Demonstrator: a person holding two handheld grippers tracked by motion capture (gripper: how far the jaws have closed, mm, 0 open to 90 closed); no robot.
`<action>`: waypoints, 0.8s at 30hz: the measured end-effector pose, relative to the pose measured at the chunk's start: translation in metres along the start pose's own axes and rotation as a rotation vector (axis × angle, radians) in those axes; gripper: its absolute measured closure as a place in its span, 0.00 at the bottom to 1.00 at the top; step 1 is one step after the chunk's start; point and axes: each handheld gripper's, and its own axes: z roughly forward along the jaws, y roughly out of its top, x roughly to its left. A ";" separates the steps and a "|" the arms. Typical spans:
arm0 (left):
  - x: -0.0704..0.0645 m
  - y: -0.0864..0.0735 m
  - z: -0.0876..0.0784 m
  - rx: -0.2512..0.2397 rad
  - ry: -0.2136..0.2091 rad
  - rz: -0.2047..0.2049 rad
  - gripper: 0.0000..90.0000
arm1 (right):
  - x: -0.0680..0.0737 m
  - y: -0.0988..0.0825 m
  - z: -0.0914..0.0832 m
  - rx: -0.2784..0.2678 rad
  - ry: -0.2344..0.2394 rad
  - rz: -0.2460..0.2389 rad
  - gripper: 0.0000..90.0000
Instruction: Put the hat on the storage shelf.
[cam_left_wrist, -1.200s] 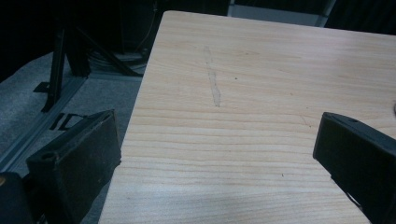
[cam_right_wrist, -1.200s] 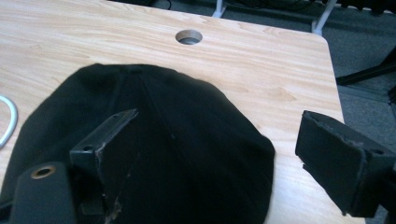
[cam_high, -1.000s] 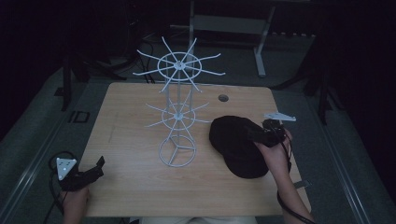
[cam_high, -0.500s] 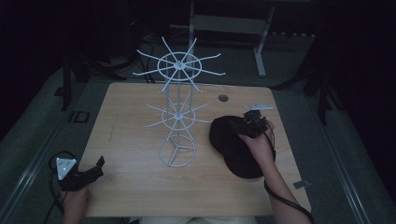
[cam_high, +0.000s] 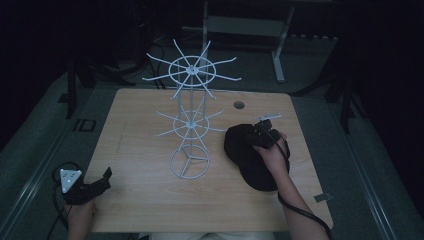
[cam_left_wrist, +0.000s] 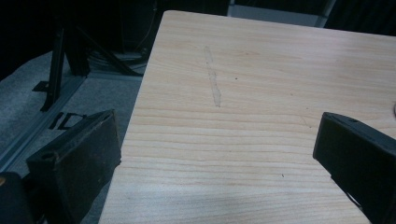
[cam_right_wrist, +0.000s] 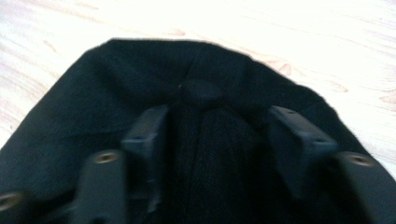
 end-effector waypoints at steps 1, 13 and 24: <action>0.000 0.000 0.000 -0.001 -0.001 0.000 0.02 | 0.000 0.000 0.000 0.007 0.010 -0.003 0.60; 0.000 0.000 0.000 -0.002 -0.001 0.001 0.02 | 0.000 -0.005 -0.021 -0.079 0.028 -0.039 0.90; 0.000 0.000 0.000 0.000 0.000 0.001 0.02 | -0.006 -0.003 -0.050 -0.168 0.026 -0.031 0.90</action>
